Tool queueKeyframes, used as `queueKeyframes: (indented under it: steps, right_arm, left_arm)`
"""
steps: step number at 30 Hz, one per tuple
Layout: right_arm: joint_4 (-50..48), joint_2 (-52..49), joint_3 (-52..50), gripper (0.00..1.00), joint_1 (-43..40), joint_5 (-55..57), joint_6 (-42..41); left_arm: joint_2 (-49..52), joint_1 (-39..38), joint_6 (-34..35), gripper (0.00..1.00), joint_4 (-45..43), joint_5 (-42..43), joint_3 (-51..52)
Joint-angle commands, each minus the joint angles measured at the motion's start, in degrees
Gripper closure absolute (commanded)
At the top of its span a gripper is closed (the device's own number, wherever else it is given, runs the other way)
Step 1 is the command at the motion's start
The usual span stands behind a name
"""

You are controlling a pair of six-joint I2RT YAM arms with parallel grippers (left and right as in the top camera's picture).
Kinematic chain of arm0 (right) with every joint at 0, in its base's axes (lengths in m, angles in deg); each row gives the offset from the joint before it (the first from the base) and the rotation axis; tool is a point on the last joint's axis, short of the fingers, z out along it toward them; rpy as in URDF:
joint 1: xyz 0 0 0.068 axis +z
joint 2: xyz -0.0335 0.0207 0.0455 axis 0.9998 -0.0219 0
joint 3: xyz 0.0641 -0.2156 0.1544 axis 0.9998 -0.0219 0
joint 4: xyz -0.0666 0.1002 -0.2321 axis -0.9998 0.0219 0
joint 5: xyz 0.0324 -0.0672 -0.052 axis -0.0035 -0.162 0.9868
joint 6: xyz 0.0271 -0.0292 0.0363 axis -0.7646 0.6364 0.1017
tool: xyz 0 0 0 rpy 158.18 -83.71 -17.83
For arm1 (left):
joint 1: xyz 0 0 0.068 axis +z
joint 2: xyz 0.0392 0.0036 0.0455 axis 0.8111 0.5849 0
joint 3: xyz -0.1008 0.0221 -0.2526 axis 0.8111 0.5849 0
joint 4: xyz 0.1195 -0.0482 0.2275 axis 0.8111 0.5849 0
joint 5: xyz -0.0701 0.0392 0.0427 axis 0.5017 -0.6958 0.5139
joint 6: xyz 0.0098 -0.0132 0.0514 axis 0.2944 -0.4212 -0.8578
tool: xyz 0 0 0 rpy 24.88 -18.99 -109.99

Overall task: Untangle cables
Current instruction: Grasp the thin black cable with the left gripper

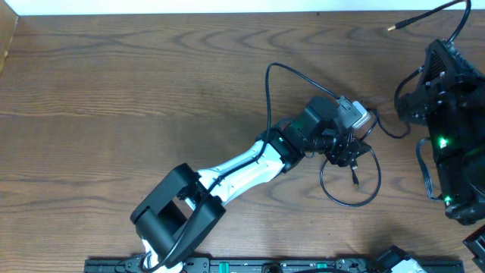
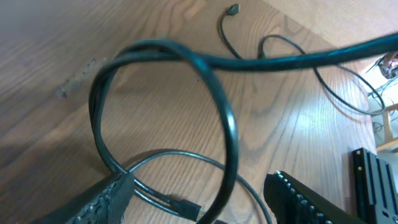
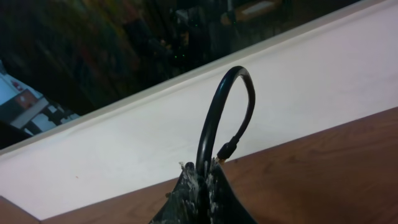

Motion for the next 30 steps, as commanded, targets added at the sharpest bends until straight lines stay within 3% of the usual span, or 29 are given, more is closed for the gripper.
queueKeyframes:
  steps: [1, 3, 5, 7, 9, 10, 13, 16, 22, 26, 30]
  right_arm:
    - [0.1, 0.5, 0.7, 0.99, -0.3, -0.3, -0.6]
    - [0.1, 0.5, 0.7, 0.99, -0.3, -0.3, -0.6]
    - [0.1, 0.5, 0.7, 0.99, -0.3, -0.3, -0.6]
    - [0.1, 0.5, 0.7, 0.99, -0.3, -0.3, -0.6]
    - [0.1, 0.5, 0.7, 0.99, -0.3, -0.3, -0.6]
    - [0.1, 0.5, 0.7, 0.99, -0.3, -0.3, -0.6]
    - [0.5, 0.6, 0.7, 0.99, -0.3, 0.7, -0.6]
    - [1.7, 1.0, 0.7, 0.99, -0.3, 4.2, -0.6]
    - [3.8, 2.8, 0.7, 0.99, -1.3, 8.8, 0.1]
    - [4.1, 3.8, 0.7, 0.99, -3.8, 9.0, 0.9]
    - [5.2, 4.3, 0.7, 0.99, -6.6, 8.8, 0.9]
  left_arm:
    - [2.7, -0.5, -0.1, 0.28, -0.1, -0.3, -0.3]
    - [3.1, -0.8, -0.1, 0.30, -0.4, -0.3, -0.3]
    - [3.1, -1.0, -0.1, 0.43, -0.5, -0.3, -0.3]
    - [3.1, -1.1, -0.1, 0.59, -1.0, -0.3, -0.3]
    - [3.1, -1.1, -0.1, 0.86, -1.2, -0.3, -0.3]
    - [3.1, -1.1, -0.1, 0.93, -1.1, -0.3, -0.3]
    - [2.6, -0.9, 0.0, 0.92, 0.2, -0.4, -0.3]
    - [0.2, 0.2, 4.4, 0.93, 5.3, -4.3, -0.3]
    - [-9.2, 5.2, 6.2, 0.93, 23.1, -22.3, -0.3]
    - [-16.9, 11.0, 6.8, 0.93, 34.4, -31.9, -0.3]
    - [-23.9, 19.5, 6.8, 0.93, 42.6, -34.2, -0.3]
